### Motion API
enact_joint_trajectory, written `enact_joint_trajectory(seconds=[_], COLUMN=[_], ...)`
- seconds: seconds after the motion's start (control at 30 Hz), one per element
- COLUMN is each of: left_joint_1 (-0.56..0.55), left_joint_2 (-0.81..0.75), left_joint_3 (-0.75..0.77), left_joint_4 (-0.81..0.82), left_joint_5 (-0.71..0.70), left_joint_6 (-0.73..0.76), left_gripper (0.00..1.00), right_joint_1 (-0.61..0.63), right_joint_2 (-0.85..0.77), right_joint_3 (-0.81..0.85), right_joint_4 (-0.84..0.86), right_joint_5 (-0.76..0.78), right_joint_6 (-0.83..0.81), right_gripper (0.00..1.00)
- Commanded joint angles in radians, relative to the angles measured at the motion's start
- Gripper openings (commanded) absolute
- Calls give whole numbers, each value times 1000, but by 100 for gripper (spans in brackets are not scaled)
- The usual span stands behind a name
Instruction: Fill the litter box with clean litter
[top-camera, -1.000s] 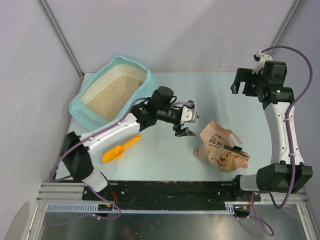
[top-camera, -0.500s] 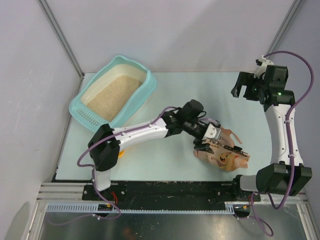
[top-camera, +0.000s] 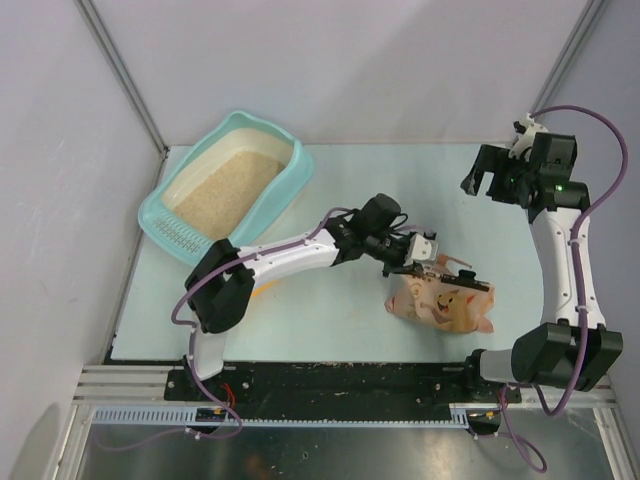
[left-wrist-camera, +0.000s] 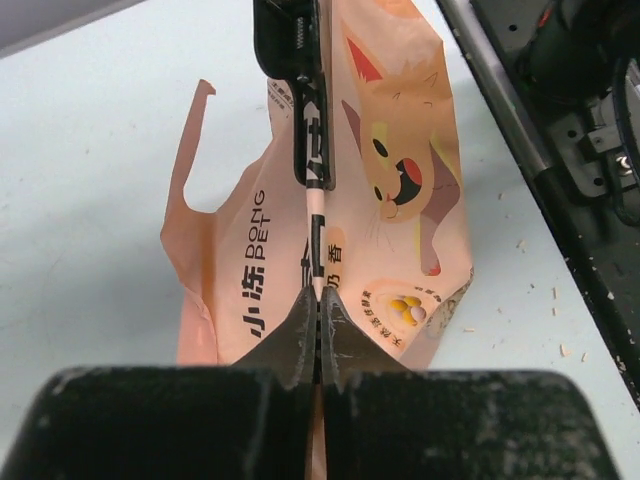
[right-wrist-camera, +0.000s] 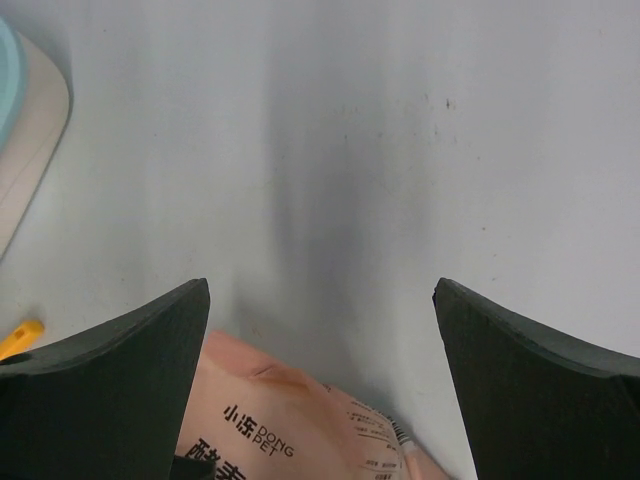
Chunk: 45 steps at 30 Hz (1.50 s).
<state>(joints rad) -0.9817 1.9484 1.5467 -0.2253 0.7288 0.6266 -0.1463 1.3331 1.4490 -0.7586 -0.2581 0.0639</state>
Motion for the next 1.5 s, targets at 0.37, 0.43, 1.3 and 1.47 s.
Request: enact_joint_trajectory(seconds=[0.37,0.43,1.3,1.47], left_joint_1=[187,225,504,700], left_joint_2=[-314,-351,-698,-691], left_joint_3=[-210,-261,-333,-381], left_joint_4=[-91,-114,-221,-253], left_joint_5=[-97,-115,-241,-426], left_joint_6=[48,70,-4,-44], left_gripper=[0,0,79,89], right_joint_1=[111,137,287,264], right_joint_2=[201,236,213,199], right_joint_3=[137,171,162,139], right_joint_4=[87,88,85,90], right_joint_5=[-92,-99,-43,-40], right_joint_6=[-38,-33,-171,-176], right_gripper=[100,100,100,100])
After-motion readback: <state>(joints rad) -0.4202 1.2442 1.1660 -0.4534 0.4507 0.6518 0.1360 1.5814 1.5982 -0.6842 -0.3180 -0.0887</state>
